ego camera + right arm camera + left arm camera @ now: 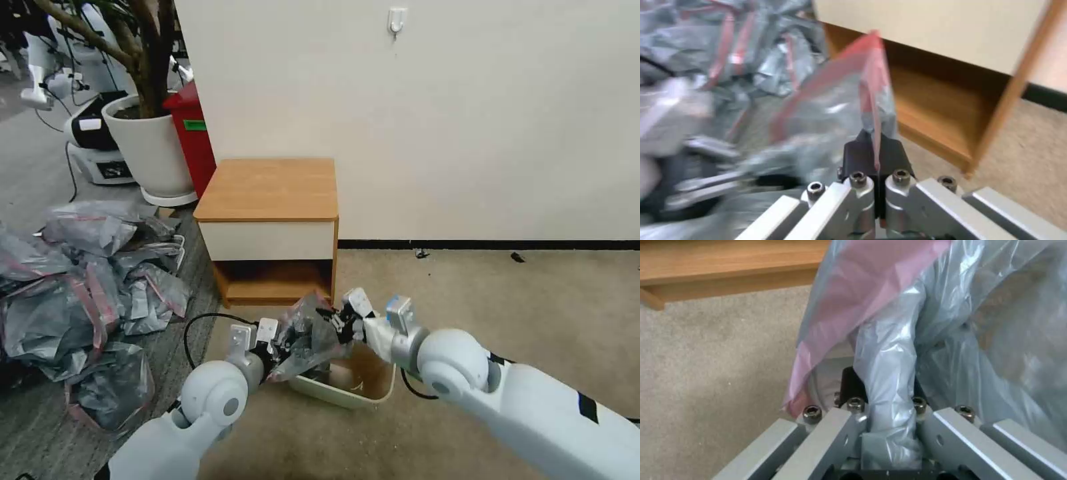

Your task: Pick up the garbage bag from the table and place it over the trash can.

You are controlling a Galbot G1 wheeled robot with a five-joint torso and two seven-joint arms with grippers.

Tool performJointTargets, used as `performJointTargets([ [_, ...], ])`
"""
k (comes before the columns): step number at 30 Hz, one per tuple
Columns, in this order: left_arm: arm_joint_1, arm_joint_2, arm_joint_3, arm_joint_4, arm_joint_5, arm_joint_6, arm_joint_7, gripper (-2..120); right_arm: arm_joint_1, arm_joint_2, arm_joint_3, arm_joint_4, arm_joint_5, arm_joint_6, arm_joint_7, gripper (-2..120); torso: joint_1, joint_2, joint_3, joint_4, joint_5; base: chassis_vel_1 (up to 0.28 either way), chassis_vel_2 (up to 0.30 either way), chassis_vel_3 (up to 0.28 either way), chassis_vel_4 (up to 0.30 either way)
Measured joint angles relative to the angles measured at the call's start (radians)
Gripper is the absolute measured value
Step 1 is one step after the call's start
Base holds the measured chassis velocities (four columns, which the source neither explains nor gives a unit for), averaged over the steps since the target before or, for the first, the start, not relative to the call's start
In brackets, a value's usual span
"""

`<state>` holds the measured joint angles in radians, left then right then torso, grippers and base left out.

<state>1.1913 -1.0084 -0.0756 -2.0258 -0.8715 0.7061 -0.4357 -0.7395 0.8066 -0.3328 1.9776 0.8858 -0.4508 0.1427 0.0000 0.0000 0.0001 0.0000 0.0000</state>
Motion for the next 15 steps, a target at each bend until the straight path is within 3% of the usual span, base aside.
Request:
performJointTargets([
  [15, 0.041, 0.029, -0.05, -0.045, 0.05, -0.017, 0.106, 3, 0.038, 0.036, 0.004, -0.104, 0.101, -0.106, 0.127, 0, 0.0, 0.0, 0.0, 0.0001, 0.0, 0.0, 0.0, 0.0, 0.0],
])
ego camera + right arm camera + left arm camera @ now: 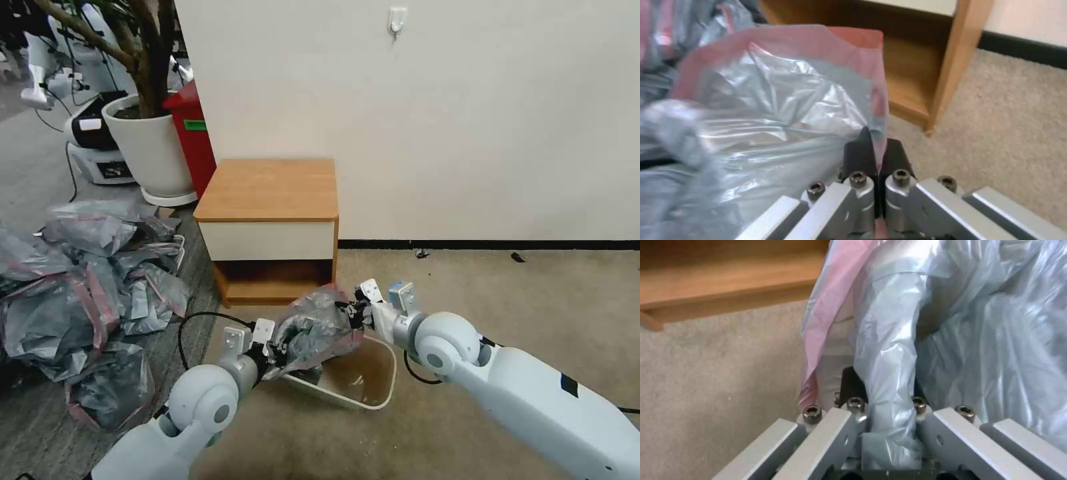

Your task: Pick up the garbage bag from the table and place it over the trash can.

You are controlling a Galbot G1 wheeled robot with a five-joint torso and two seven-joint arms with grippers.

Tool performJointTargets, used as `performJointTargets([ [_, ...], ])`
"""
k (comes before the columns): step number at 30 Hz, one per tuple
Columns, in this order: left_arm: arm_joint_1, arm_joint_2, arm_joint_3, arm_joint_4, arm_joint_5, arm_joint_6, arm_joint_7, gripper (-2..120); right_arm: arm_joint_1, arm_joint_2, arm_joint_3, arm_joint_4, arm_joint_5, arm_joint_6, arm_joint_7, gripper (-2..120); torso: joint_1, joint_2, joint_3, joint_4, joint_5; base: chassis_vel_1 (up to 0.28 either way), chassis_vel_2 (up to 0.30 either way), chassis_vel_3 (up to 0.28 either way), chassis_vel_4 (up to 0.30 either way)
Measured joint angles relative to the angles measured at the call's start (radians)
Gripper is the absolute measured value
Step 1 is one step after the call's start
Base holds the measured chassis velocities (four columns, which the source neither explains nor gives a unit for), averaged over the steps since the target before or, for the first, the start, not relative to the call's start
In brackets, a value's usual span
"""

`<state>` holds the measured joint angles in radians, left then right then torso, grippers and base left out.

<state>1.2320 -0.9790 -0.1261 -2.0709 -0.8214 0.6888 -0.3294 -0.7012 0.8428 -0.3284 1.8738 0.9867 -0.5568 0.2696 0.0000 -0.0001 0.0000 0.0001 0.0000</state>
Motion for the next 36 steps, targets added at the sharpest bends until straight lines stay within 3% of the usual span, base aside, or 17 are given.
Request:
performJointTargets([
  [16, 0.002, -0.028, -0.146, -0.003, -0.004, -0.05, 0.035, 3, -0.08, -0.05, 0.11, 0.037, 0.001, -0.041, 0.005, 0, 0.0, 0.0, 0.0, -0.0001, -0.0001, 0.0, 0.0, 0.0, 0.0],
  [36, 0.003, -0.125, -0.226, 0.02, 0.006, -0.071, 0.038, 3, -0.233, -0.047, 0.252, 0.092, 0.023, -0.086, 0.0, 0, 0.0, 0.0, 0.0, -0.0002, -0.0001, 0.0, 0.0, 0.0, 0.0],
])
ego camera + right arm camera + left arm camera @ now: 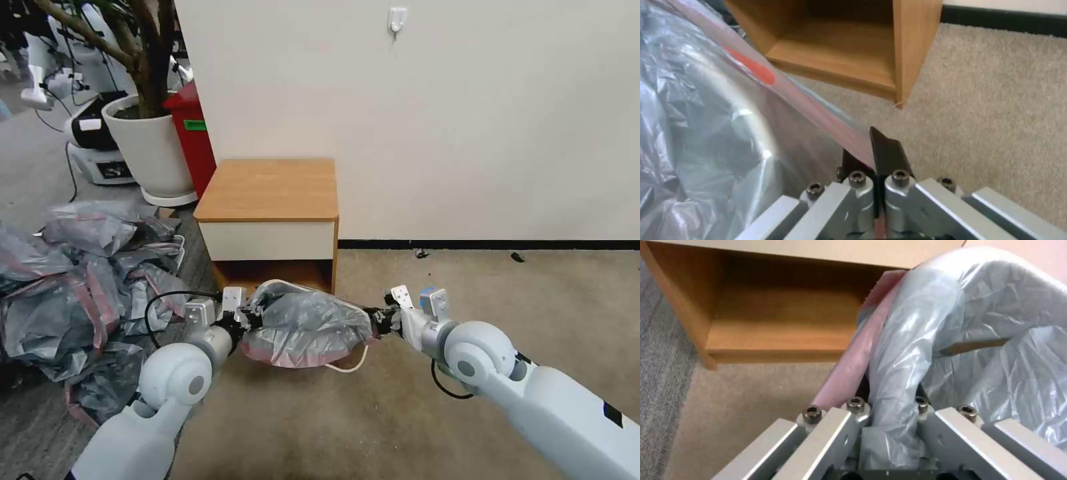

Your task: Pick up the garbage bag from the table and place it over the trash can.

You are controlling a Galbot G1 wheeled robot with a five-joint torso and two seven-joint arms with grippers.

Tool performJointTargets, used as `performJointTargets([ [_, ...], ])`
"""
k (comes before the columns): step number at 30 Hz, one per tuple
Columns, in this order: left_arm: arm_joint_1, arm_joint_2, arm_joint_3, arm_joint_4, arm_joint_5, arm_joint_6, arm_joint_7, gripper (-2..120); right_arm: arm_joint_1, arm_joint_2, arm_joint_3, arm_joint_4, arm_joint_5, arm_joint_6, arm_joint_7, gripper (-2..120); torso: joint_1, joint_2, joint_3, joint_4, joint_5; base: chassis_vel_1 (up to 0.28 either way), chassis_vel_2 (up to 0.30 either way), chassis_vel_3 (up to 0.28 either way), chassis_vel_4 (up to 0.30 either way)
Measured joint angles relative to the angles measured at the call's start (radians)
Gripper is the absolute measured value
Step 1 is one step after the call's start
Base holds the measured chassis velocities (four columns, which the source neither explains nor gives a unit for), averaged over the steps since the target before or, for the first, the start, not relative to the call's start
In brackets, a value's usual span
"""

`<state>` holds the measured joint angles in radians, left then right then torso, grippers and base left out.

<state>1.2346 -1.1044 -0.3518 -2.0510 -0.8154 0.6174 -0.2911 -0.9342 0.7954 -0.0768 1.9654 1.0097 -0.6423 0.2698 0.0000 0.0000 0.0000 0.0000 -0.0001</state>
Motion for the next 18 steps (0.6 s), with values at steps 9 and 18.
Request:
performJointTargets([
  [9, -0.011, -0.028, -0.03, 0.003, -0.019, -0.01, -0.006, 3, -0.036, 0.023, 0.015, -0.023, -0.015, -0.022, 0.025, 22, 0.0, 0.0, 0.0, -0.0002, -0.0004, 0.0, 0.0, 0.0, 0.0],
  [18, -0.01, -0.054, -0.027, 0.006, -0.022, -0.008, -0.007, 2, -0.05, 0.029, 0.015, -0.028, -0.07, 0.0, 0.031, 55, 0.0, 0.0, 0.0, 0.0001, 0.0, 0.0, 0.0, 0.0, 0.0],
])
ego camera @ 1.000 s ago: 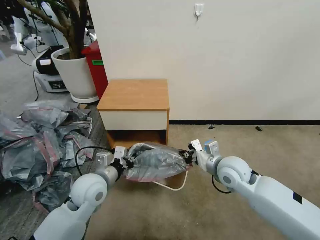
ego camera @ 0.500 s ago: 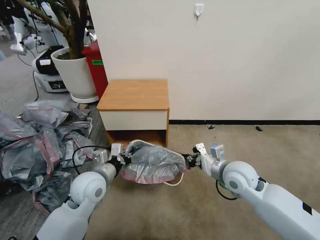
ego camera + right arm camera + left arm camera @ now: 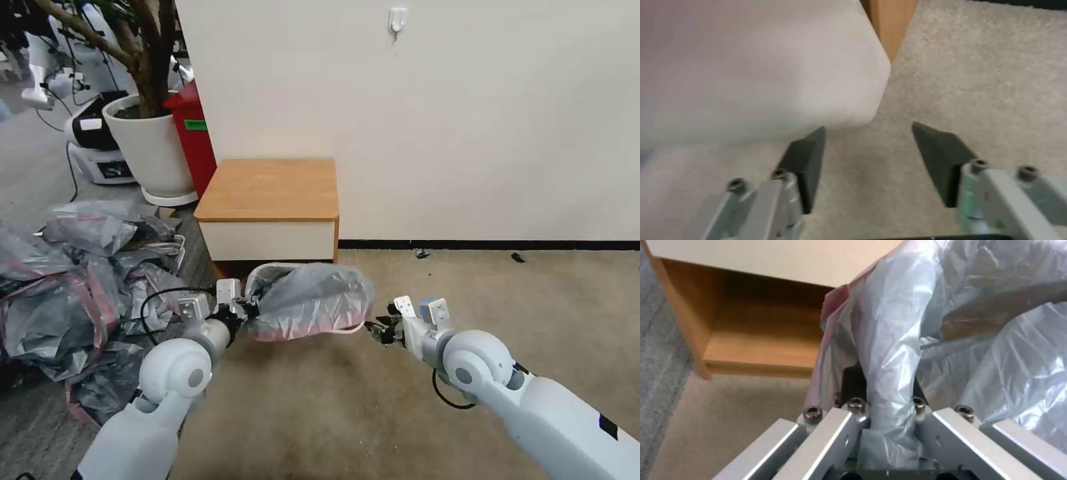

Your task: Pick up the garbage bag from the table and place it over the trash can.

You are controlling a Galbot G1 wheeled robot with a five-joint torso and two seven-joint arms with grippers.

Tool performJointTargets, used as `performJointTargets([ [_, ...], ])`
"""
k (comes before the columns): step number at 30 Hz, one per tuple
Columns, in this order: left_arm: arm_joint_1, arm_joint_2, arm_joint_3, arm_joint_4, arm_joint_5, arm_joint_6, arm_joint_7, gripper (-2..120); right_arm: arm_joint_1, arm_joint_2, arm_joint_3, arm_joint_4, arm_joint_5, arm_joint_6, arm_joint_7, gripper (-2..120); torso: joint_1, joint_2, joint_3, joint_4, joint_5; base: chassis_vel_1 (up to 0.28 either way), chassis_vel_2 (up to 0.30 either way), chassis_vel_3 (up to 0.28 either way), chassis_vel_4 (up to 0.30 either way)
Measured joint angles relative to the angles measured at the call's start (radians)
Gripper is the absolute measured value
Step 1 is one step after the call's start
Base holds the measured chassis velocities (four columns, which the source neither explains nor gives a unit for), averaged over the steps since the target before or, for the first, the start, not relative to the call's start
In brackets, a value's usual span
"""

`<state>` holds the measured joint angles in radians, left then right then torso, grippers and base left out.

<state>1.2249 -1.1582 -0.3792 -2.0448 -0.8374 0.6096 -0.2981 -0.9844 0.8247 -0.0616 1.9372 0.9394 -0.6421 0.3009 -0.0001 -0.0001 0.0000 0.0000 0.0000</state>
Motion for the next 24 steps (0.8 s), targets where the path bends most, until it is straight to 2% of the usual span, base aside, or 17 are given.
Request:
performJointTargets([
  [1, 0.0, 0.0, 0.0, 0.0, 0.0, 0.0, 0.0, 2, 0.0, 0.0, 0.0, 0.0, 0.0, 0.0, 0.0, 55, 0.0, 0.0, 0.0, 0.0, 0.0, 0.0, 0.0, 0.0, 0.0],
  [4, 0.009, -0.021, -0.015, 0.003, 0.001, -0.005, 0.0, 2, -0.013, -0.011, 0.022, -0.011, -0.095, 0.022, 0.01, 72, 0.0, 0.0, 0.0, -0.0001, 0.0001, 0.0, 0.0, 0.0, 0.0],
  [5, 0.009, -0.021, -0.015, 0.003, 0.001, -0.005, 0.0, 2, -0.013, -0.011, 0.022, -0.011, -0.095, 0.022, 0.01, 72, 0.0, 0.0, 0.0, -0.0001, 0.0001, 0.0, 0.0, 0.0, 0.0],
  [7, 0.013, -0.036, -0.03, 0.008, 0.003, -0.012, 0.0, 2, -0.019, -0.014, 0.055, -0.012, -0.11, 0.037, 0.016, 80, 0.0, 0.0, 0.0, 0.0, 0.0001, 0.0, 0.0, 0.0, 0.0],
  [9, 0.013, -0.041, -0.036, 0.009, 0.004, -0.014, 0.0, 2, -0.022, -0.013, 0.069, -0.01, -0.107, 0.04, 0.018, 84, 0.0, 0.0, 0.0, 0.0, 0.0001, 0.0, 0.0, 0.0, 0.0],
  [12, 0.015, -0.079, -0.068, 0.028, 0.022, -0.027, 0.0, 2, -0.067, 0.038, 0.211, 0.046, 0.002, 0.038, 0.062, 98, 0.0, 0.0, 0.0, -0.0001, -0.0001, 0.0, 0.0, 0.0, 0.0],
  [13, 0.015, -0.079, -0.068, 0.028, 0.022, -0.027, 0.0, 2, -0.067, 0.038, 0.211, 0.046, 0.002, 0.038, 0.062, 98, 0.0, 0.0, 0.0, -0.0001, -0.0001, 0.0, 0.0, 0.0, 0.0],
  [15, 0.018, -0.098, -0.082, 0.035, 0.029, -0.034, 0.0, 2, -0.084, 0.083, 0.285, 0.088, 0.12, 0.037, 0.117, 100, 0.0, 0.0, 0.0, 0.0, 0.0, 0.0, 0.0, 0.0, 0.0],
  [16, 0.021, -0.109, -0.088, 0.038, 0.032, -0.037, 0.0, 2, -0.093, 0.119, 0.333, 0.125, 0.239, 0.035, 0.175, 100, 0.0, 0.0, 0.0, 0.0, -0.0001, 0.0, 0.0, 0.0, 0.0],
  [17, 0.021, -0.109, -0.088, 0.038, 0.032, -0.037, 0.0, 2, -0.093, 0.119, 0.333, 0.125, 0.239, 0.035, 0.175, 100, 0.0, 0.0, 0.0, 0.0, -0.0001, 0.0, 0.0, 0.0, 0.0],
  [19, 0.025, -0.123, -0.096, 0.043, 0.041, -0.043, 0.0, 2, -0.1, 0.187, 0.414, 0.196, 0.486, 0.037, 0.307, 100, 0.0, 0.0, 0.0, 0.0, -0.0003, 0.0, 0.0, 0.0, 0.0],
  [21, 0.028, -0.132, -0.099, 0.045, 0.047, -0.047, 0.0, 2, -0.115, 0.242, 0.448, 0.252, 0.68, 0.046, 0.431, 100, 0.0, 0.0, 0.0, 0.0002, -0.0002, 0.0, 0.0, 0.0, 0.0],
  [22, 0.028, -0.132, -0.099, 0.045, 0.047, -0.047, 0.0, 2, -0.115, 0.242, 0.448, 0.252, 0.68, 0.046, 0.431, 100, 0.0, 0.0, 0.0, 0.0002, -0.0002, 0.0, 0.0, 0.0, 0.0],
  [23, 0.03, -0.14, -0.099, 0.046, 0.053, -0.05, 0.001, 2, -0.138, 0.296, 0.46, 0.292, 0.788, 0.057, 0.489, 100, 0.0, 0.0, 0.0, 0.0, -0.0001, 0.0, 0.0, 0.0, 0.0],
  [24, 0.031, -0.146, -0.1, 0.047, 0.057, -0.051, 0.001, 2, -0.159, 0.347, 0.46, 0.318, 0.839, 0.07, 0.517, 100, 0.0, 0.0, 0.0, 0.0, -0.0001, 0.0, 0.0, 0.0, 0.0],
])
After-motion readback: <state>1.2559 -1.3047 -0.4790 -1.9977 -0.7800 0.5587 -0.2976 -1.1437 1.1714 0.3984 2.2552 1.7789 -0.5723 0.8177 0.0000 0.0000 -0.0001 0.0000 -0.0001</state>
